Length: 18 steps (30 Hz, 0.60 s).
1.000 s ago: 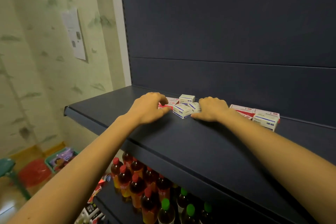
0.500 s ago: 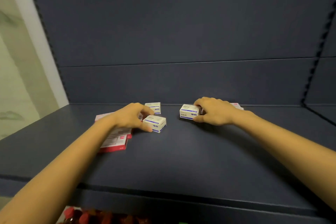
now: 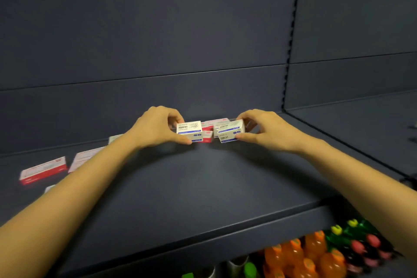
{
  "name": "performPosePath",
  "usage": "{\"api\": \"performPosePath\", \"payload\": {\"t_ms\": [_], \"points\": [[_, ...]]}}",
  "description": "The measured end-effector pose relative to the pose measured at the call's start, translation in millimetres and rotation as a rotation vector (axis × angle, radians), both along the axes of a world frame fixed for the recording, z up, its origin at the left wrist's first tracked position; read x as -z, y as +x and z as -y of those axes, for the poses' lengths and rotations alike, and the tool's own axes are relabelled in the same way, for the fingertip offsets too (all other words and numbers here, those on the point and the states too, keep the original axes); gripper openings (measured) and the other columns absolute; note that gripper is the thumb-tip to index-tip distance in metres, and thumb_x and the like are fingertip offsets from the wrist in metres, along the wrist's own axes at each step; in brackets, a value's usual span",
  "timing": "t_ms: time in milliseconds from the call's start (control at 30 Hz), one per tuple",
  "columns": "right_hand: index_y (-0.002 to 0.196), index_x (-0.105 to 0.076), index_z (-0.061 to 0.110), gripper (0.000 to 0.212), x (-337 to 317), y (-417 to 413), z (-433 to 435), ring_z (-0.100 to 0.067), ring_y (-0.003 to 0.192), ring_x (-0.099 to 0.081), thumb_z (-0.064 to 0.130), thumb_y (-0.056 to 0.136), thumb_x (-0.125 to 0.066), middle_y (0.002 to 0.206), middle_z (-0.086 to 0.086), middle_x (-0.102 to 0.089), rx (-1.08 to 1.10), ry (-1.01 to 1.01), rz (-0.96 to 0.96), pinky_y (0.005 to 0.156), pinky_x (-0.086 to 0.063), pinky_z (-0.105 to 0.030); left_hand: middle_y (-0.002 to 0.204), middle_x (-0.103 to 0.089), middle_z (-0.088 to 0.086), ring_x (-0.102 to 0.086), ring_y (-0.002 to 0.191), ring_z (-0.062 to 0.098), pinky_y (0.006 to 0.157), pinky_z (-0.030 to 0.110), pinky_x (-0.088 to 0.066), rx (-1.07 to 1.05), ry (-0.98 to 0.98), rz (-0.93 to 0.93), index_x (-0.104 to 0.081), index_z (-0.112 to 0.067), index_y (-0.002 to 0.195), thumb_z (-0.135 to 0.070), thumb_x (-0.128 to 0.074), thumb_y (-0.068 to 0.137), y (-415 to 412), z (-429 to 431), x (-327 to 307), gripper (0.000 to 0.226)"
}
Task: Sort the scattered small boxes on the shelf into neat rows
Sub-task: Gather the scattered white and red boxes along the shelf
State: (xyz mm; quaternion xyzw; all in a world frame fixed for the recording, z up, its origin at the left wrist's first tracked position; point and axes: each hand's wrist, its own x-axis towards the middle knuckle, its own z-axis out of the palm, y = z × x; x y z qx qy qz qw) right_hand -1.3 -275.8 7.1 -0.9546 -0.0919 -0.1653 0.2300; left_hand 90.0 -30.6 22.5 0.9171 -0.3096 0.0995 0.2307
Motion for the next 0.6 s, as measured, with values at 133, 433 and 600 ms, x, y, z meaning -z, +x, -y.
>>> {"api": "performPosePath", "payload": {"t_ms": [133, 433, 600], "points": [[0.113, -0.056, 0.018, 0.034, -3, -36, 44, -0.010, 0.095, -0.059, 0.032, 0.084, -0.065, 0.110, 0.004, -0.063, 0.086, 0.086, 0.041, 0.082, -0.051, -0.025, 0.083, -0.068, -0.006, -0.061, 0.074, 0.014, 0.072, 0.037, -0.052, 0.090, -0.039, 0.002, -0.067, -0.021, 0.087, -0.043, -0.084, 0.056, -13, 58, -3, 0.041], [0.112, -0.058, 0.017, 0.031, -7, -137, 161, -0.008, 0.094, -0.060, 0.024, 0.083, -0.067, 0.108, 0.003, -0.063, 0.272, 0.134, 0.092, 0.079, -0.050, -0.018, 0.085, -0.071, -0.005, -0.063, 0.079, 0.014, 0.076, 0.039, -0.054, 0.306, -0.092, -0.032, -0.068, -0.020, 0.086, -0.045, -0.083, 0.057, -68, 202, -6, 0.041], [0.113, -0.059, 0.011, 0.031, -7, -193, 230, -0.013, 0.095, -0.060, 0.017, 0.083, -0.066, 0.108, -0.001, -0.063, 0.327, 0.173, 0.083, 0.081, -0.050, -0.019, 0.082, -0.071, -0.006, -0.062, 0.073, 0.009, 0.072, 0.032, -0.053, 0.379, -0.127, -0.044, -0.068, -0.021, 0.082, -0.045, -0.084, 0.055, -112, 283, -3, 0.039]]}}
